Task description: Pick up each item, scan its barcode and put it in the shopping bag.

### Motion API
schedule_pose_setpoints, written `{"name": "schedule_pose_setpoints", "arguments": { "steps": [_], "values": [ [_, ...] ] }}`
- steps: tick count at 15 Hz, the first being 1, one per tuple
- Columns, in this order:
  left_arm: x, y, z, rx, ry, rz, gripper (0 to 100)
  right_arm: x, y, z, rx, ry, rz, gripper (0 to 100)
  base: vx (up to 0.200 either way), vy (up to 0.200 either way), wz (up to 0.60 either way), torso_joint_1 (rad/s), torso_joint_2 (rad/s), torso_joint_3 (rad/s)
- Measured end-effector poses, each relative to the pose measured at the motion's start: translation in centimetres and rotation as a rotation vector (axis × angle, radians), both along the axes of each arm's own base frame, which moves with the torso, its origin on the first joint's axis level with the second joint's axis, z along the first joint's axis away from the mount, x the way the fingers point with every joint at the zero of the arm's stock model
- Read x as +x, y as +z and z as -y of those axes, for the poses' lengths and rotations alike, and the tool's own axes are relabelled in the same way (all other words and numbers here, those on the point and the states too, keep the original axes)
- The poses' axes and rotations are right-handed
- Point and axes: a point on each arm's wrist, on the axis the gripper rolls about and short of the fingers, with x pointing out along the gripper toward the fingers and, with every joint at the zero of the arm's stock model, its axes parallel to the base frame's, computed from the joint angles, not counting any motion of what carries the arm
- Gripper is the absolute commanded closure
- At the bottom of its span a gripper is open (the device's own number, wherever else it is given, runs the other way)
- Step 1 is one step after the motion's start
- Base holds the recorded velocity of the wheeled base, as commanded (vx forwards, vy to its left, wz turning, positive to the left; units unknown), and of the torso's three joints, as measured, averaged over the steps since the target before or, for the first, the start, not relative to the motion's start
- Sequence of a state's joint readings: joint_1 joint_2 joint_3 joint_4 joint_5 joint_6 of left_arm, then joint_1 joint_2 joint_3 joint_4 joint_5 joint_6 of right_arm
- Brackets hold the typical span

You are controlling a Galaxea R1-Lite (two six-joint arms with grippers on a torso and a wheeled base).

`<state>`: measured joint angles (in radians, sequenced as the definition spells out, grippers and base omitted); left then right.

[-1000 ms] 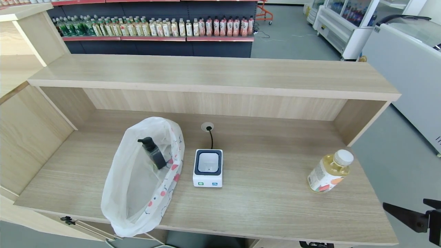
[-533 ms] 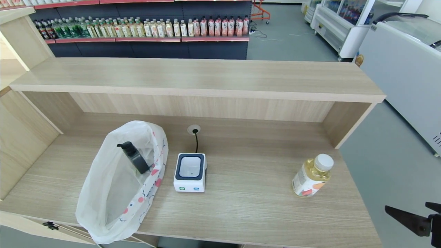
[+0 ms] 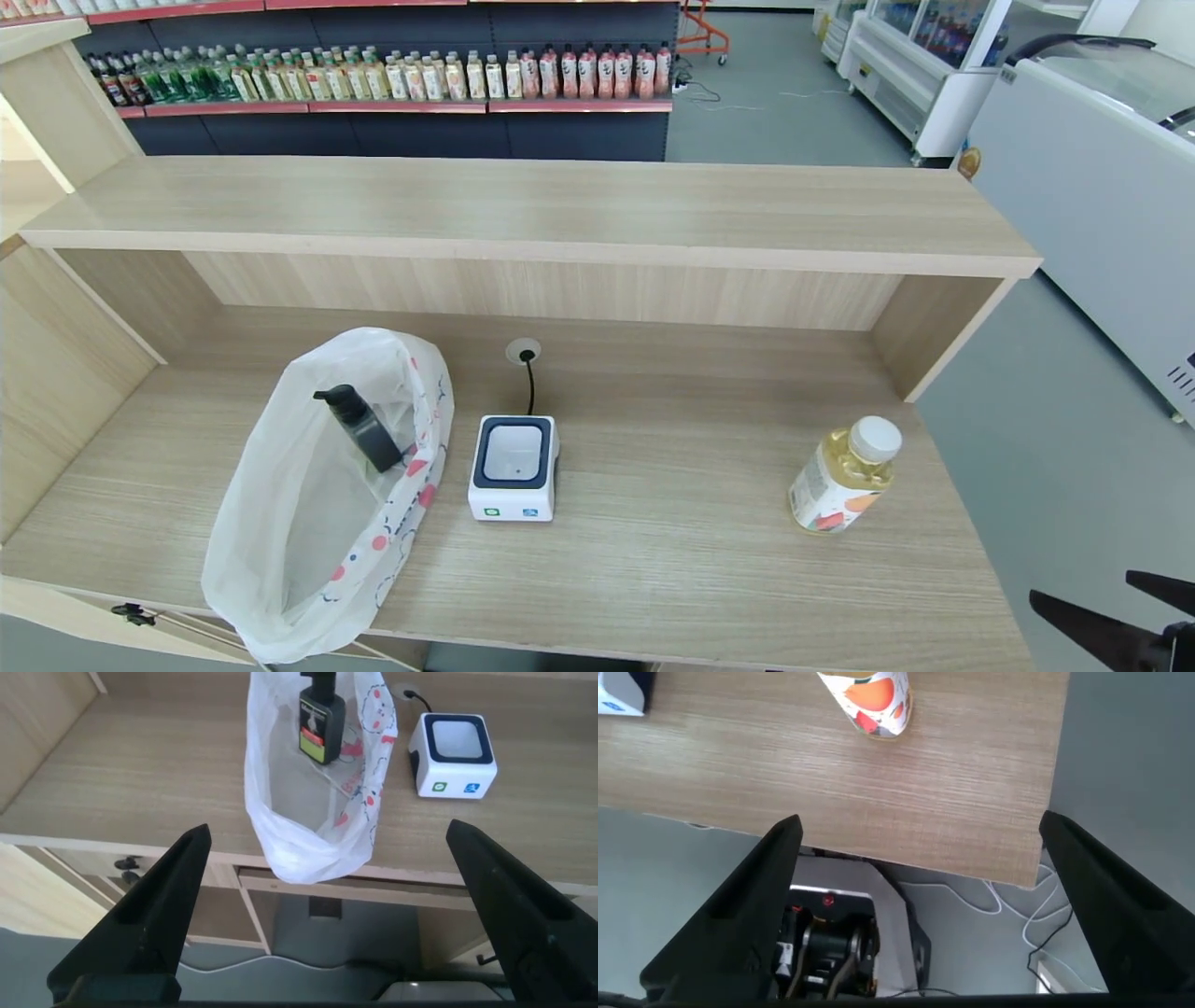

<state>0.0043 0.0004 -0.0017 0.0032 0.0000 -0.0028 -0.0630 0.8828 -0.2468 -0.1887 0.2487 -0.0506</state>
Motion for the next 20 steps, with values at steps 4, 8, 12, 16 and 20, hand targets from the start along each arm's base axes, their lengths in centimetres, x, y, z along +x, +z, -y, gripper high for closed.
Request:
{"name": "schedule_pose_setpoints", "arguments": {
  "steps": [4, 8, 12, 16, 20],
  "values": [
    [0.0, 0.0, 0.0, 0.0, 0.0, 0.0, 0, 1.3, -1.0, -0.7, -0.002, 0.075, 0.05, 0, 0.0, 0.0, 0.0, 0.0, 0.0, 0.0],
    [0.0, 0.0, 0.0, 0.0, 0.0, 0.0, 0, 4.5, -1.4, -1.0, -0.029, 0.104, 0.082, 0, 0.0, 0.0, 0.0, 0.0, 0.0, 0.0],
    [0.0, 0.0, 0.0, 0.0, 0.0, 0.0, 0, 7.9, -2.6, -1.2, -0.112, 0.141, 0.106, 0, 0.0, 0.0, 0.0, 0.0, 0.0, 0.0],
    [0.0, 0.0, 0.0, 0.0, 0.0, 0.0, 0, 10.3, -4.2, -1.4, -0.123, 0.154, 0.079, 0, 0.0, 0.0, 0.0, 0.0, 0.0, 0.0],
    [0.0, 0.0, 0.0, 0.0, 0.0, 0.0, 0, 12.3, -5.6, -2.6, -0.102, 0.197, 0.092, 0, 0.0, 0.0, 0.0, 0.0, 0.0, 0.0]
  ]
}}
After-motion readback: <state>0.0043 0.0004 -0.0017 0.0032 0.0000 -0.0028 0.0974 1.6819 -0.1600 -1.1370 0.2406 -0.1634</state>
